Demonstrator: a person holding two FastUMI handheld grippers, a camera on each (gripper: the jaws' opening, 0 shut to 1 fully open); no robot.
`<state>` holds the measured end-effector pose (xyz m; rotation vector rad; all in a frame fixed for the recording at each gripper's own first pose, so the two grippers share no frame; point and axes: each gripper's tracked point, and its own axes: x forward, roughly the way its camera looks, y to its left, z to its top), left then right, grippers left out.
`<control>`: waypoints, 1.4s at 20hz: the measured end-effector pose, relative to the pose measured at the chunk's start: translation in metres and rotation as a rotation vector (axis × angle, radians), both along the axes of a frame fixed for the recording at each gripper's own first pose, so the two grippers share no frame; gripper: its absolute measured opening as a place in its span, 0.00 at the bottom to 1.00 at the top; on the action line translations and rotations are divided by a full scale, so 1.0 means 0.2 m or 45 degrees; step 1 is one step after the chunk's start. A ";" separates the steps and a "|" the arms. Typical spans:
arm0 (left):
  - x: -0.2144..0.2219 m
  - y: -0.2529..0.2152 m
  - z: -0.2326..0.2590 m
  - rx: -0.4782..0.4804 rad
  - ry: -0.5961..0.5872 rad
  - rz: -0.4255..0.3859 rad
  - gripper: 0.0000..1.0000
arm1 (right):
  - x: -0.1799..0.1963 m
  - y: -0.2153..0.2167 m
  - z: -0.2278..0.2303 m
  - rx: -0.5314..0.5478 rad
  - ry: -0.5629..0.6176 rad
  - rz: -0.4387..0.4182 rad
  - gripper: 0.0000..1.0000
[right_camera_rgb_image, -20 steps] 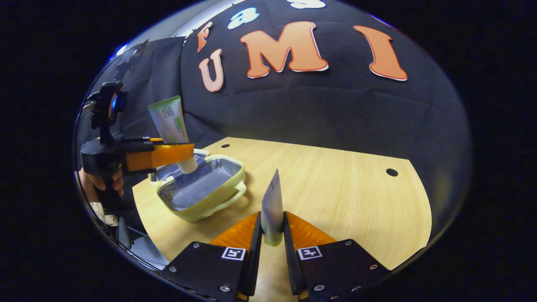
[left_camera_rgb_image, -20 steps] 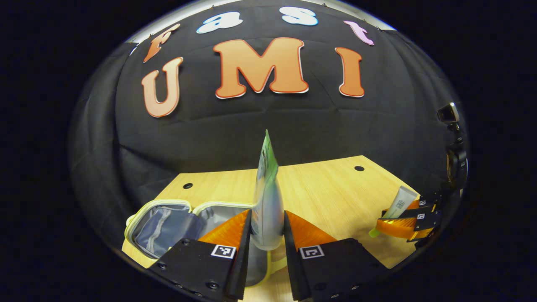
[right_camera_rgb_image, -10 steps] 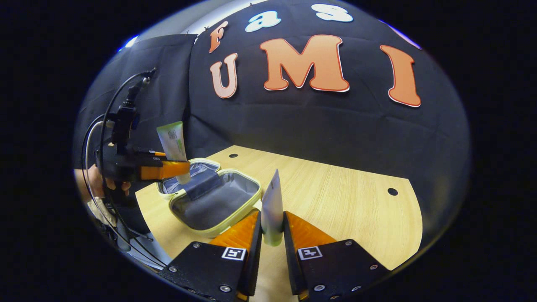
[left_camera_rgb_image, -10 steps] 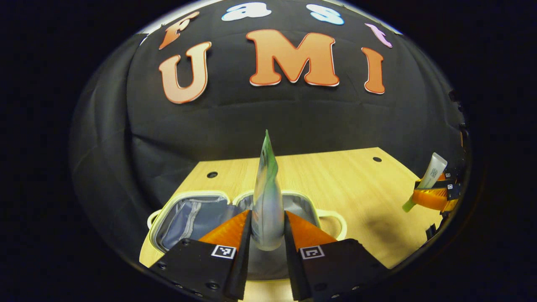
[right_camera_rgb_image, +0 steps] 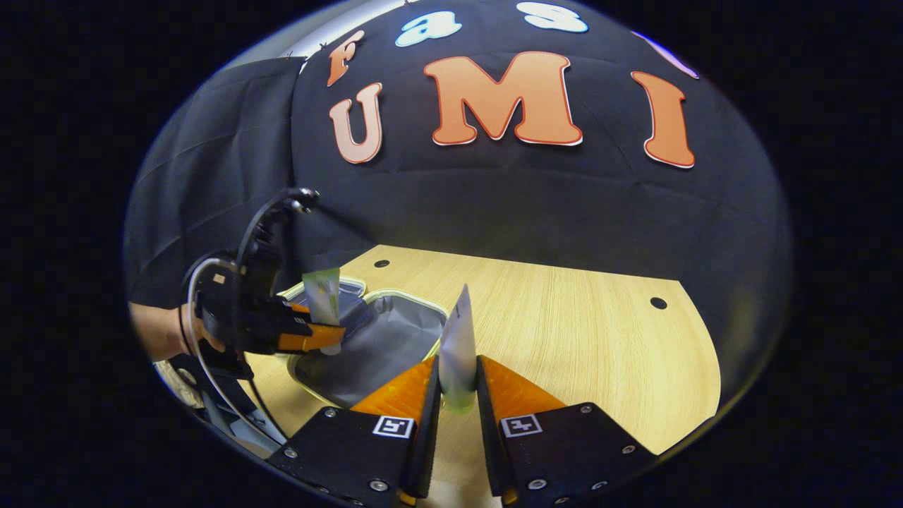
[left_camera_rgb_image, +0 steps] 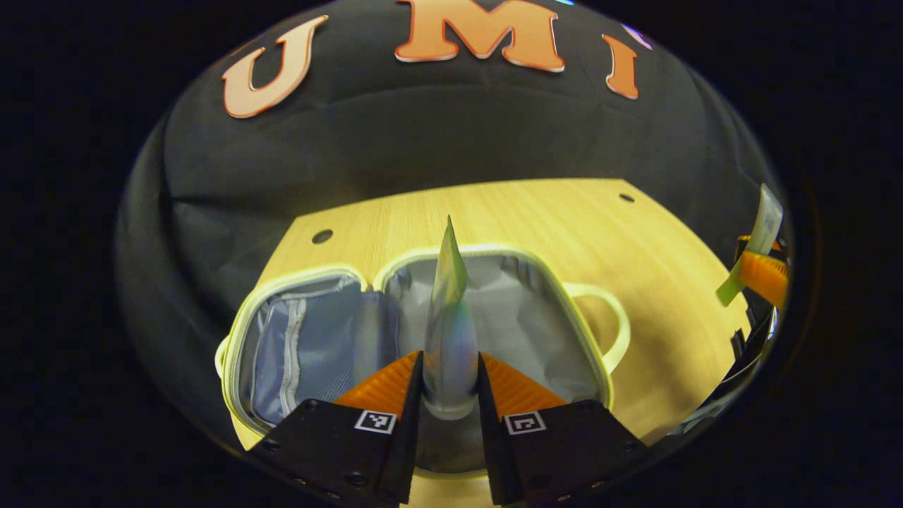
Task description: First open the suitcase, pack the skin care products into it, and then close the suitcase.
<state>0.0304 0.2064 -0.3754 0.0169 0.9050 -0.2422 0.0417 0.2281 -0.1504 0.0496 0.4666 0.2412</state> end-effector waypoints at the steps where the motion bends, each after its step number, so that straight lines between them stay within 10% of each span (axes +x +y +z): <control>1: -0.01 -0.02 -0.05 -0.020 0.045 -0.010 0.41 | 0.00 0.00 -0.01 -0.001 0.009 -0.020 0.31; 15: 0.03 0.02 -0.47 0.062 0.446 0.033 0.41 | 0.01 0.18 -0.10 0.051 0.091 -0.161 0.31; 28: 0.06 0.18 0.07 -0.116 -0.060 0.068 0.82 | 0.13 0.37 -0.13 0.093 0.141 -0.114 0.31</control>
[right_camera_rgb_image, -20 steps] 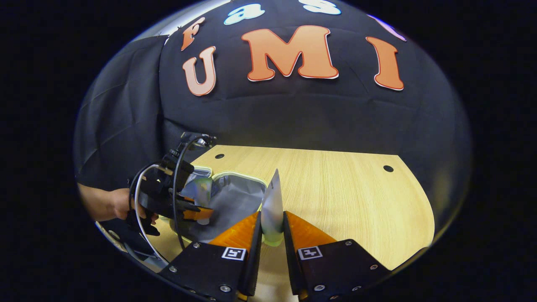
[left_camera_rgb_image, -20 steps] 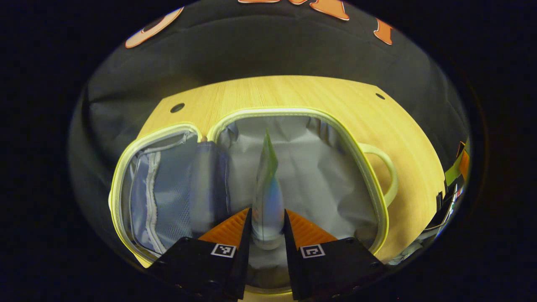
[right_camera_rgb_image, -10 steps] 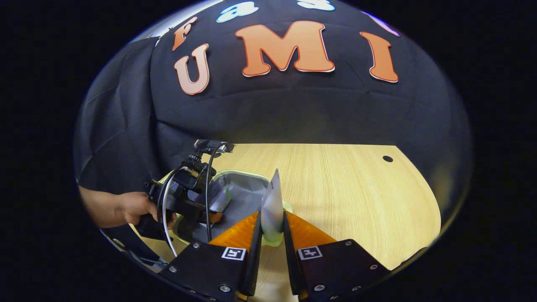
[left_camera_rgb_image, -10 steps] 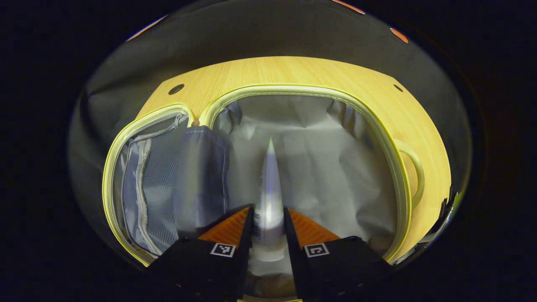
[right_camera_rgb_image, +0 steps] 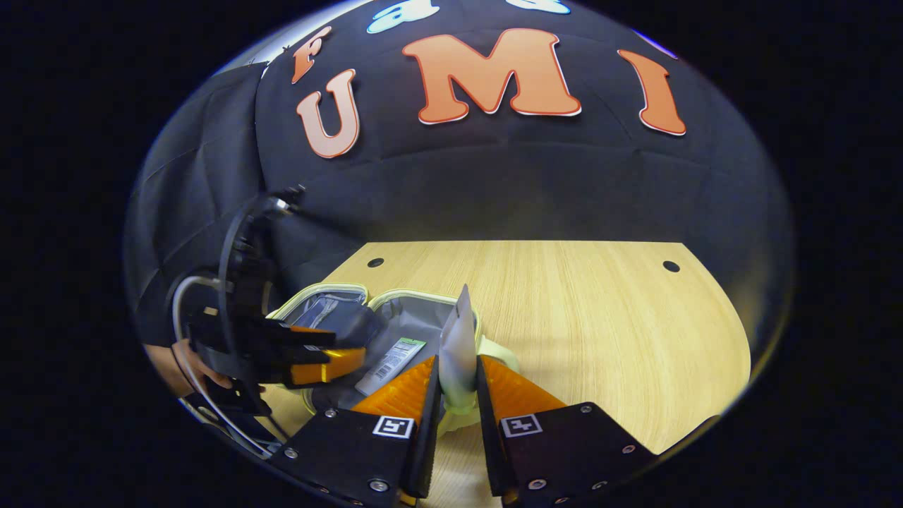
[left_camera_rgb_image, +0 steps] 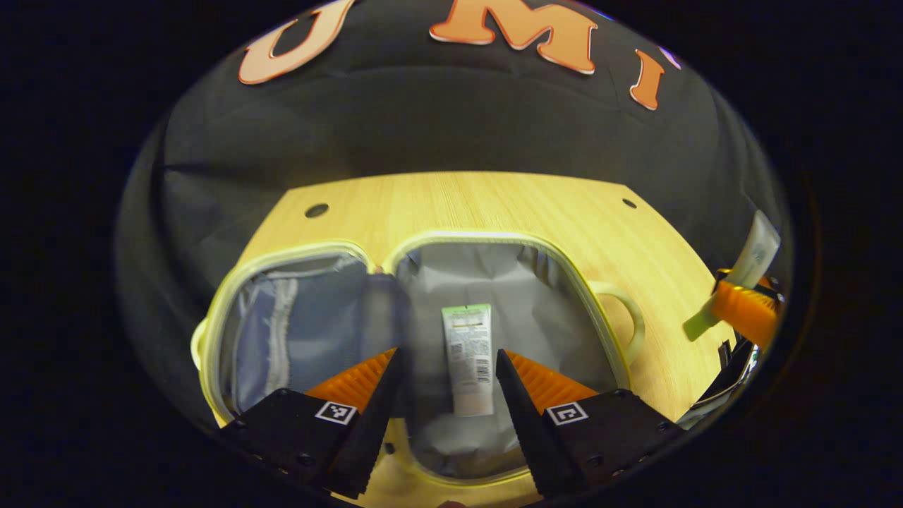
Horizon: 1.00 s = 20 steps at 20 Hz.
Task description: First open the suitcase, pack the skin care products into it, and then close the suitcase.
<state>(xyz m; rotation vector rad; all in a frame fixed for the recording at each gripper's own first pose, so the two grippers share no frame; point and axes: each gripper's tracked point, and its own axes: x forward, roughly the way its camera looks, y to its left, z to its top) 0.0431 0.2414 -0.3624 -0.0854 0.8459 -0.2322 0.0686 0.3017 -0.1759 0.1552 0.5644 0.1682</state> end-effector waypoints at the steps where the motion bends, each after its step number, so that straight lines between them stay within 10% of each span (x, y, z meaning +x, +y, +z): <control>1: -0.02 0.07 0.10 0.014 -0.041 0.021 0.84 | 0.01 0.04 -0.01 0.006 0.007 0.017 0.31; 20: -0.35 0.89 0.24 0.197 -0.083 0.407 0.84 | 0.17 0.41 -0.66 0.174 0.574 0.021 0.31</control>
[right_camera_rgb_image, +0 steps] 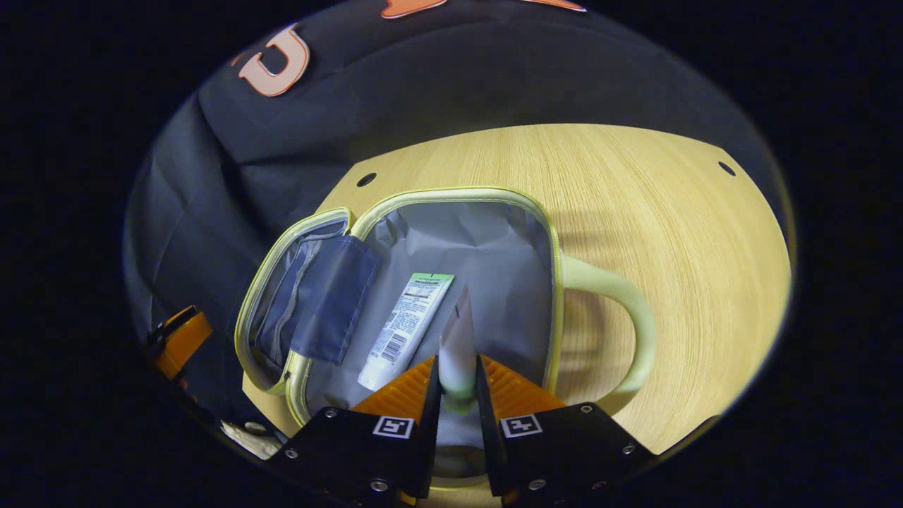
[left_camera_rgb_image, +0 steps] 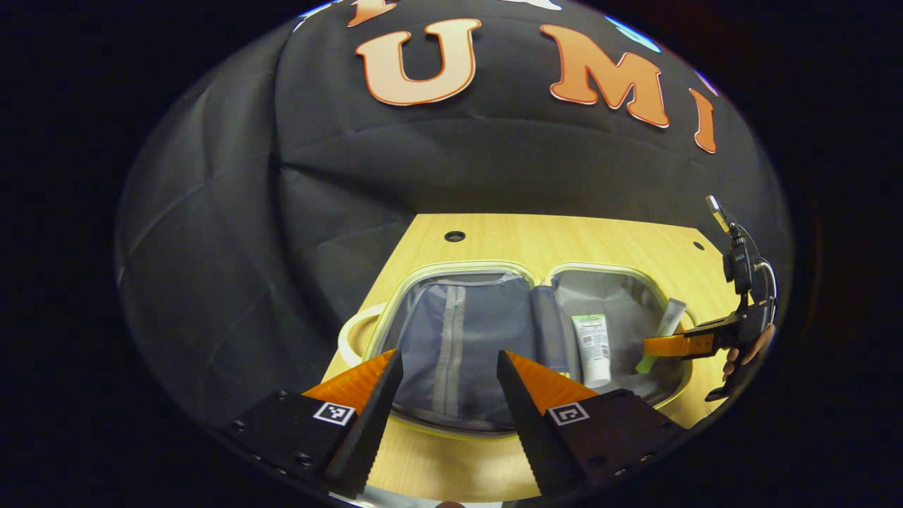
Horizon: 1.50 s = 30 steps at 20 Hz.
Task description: First open the suitcase, pack the skin care products into it, and then close the suitcase.
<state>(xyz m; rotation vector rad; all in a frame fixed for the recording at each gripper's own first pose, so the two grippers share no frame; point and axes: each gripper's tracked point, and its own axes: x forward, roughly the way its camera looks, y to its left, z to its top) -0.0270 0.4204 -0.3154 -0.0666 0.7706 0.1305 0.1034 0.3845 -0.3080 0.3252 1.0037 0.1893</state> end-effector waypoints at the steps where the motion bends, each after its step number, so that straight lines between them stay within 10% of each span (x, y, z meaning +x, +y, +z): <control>1: 0.00 0.04 -0.01 0.000 0.001 0.024 0.84 | 0.00 0.01 -0.01 0.015 0.012 -0.009 0.31; 12: 0.11 0.49 -0.17 -0.104 -0.021 0.277 0.84 | 0.03 -0.26 0.40 -0.126 -0.340 -0.043 0.86; 18: 0.16 0.69 -0.34 -0.349 0.008 0.491 0.86 | -0.01 -0.67 0.75 -0.391 -0.623 -0.192 0.88; 24: 0.26 0.74 -0.65 -0.507 0.128 0.476 0.92 | -0.16 -0.99 0.99 -0.614 -0.763 -0.311 0.89; 30: 0.35 0.70 -0.77 -0.953 0.131 0.592 0.68 | -0.31 -1.18 1.12 -0.756 -0.803 -0.374 0.91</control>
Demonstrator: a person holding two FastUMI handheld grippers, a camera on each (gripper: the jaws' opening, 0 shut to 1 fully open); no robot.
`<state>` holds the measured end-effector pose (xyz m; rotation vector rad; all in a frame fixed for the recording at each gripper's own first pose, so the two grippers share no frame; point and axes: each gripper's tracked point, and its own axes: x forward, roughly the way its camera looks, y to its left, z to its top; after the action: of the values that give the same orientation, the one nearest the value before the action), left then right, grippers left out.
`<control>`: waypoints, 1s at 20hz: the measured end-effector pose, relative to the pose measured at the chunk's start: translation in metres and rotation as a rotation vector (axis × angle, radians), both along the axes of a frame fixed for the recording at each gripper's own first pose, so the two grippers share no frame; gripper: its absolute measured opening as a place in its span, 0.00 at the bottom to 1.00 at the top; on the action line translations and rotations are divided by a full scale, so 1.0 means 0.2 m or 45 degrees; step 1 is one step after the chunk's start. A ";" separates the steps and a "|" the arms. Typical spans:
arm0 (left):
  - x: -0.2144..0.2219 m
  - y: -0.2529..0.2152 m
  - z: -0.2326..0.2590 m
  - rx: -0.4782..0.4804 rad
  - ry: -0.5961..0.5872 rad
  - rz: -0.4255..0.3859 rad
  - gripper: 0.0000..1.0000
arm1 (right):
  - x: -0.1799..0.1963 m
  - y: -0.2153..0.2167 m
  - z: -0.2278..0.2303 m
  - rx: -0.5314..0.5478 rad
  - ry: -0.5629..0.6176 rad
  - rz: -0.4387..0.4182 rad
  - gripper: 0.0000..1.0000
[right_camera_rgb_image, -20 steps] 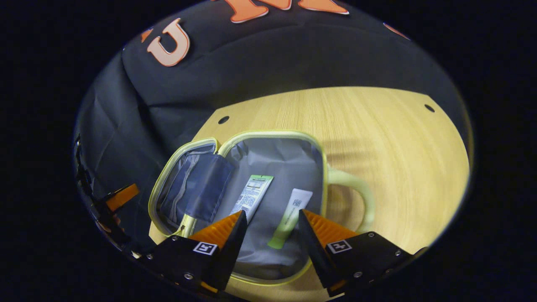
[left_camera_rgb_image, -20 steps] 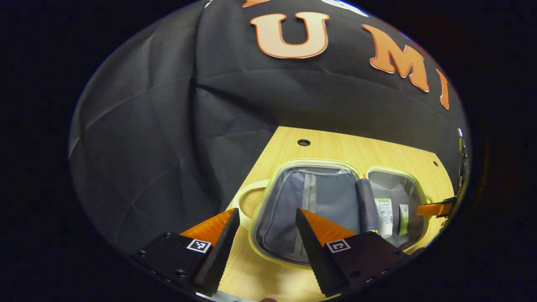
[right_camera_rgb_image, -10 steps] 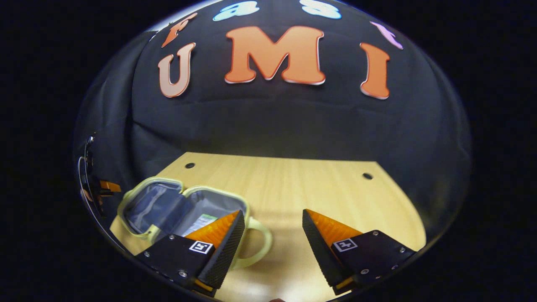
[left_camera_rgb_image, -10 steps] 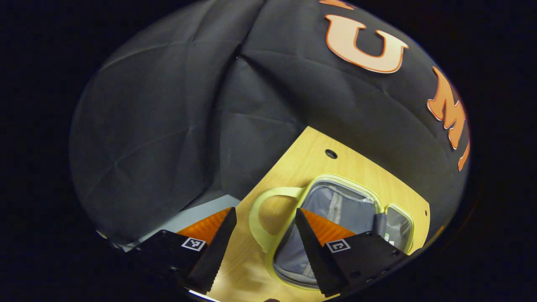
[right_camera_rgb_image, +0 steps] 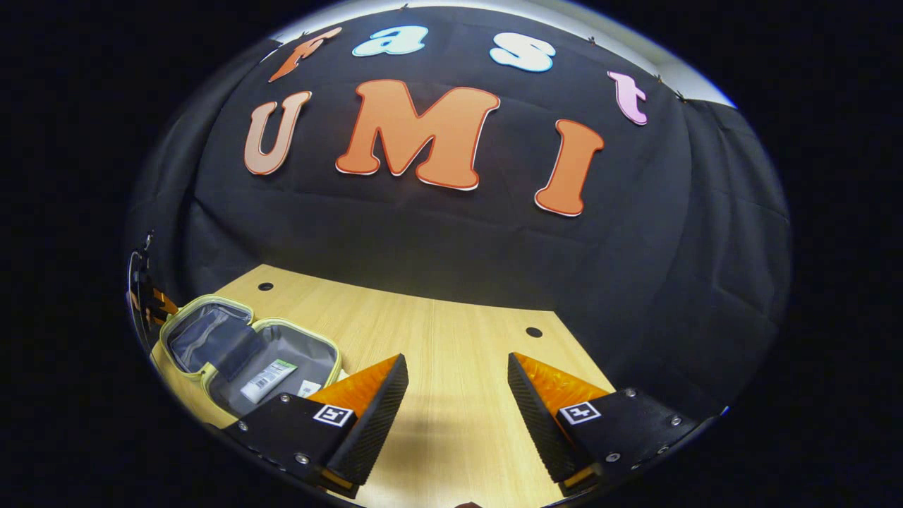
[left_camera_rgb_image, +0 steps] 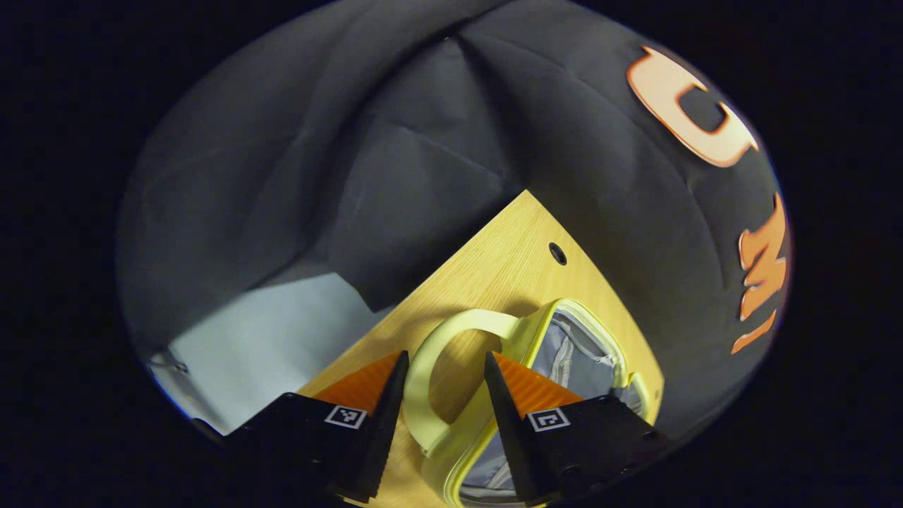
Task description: First open the suitcase, pack the skin care products into it, and then close the suitcase.
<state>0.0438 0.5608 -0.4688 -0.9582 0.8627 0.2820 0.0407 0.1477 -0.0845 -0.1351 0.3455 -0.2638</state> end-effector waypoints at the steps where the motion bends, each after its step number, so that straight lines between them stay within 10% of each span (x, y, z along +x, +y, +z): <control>1: -0.02 0.00 -0.04 -0.055 0.015 0.039 0.68 | -0.01 0.00 -0.01 -0.003 0.002 -0.003 0.91; 3: -0.04 0.00 -0.07 -0.203 0.009 0.098 0.22 | -0.04 -0.01 0.00 -0.010 0.008 -0.011 0.92; 8: -0.16 0.16 0.28 -0.194 -0.206 0.093 0.11 | -0.06 -0.02 0.03 0.002 -0.024 -0.018 0.93; 20: -0.09 -0.35 1.46 0.063 -0.611 -0.215 0.10 | 0.04 -0.08 0.22 0.007 -0.197 0.087 0.94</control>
<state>0.0267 0.4900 -0.1765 -0.8520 0.4877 -0.0735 0.0487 0.1320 -0.0407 -0.1203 0.1874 -0.2046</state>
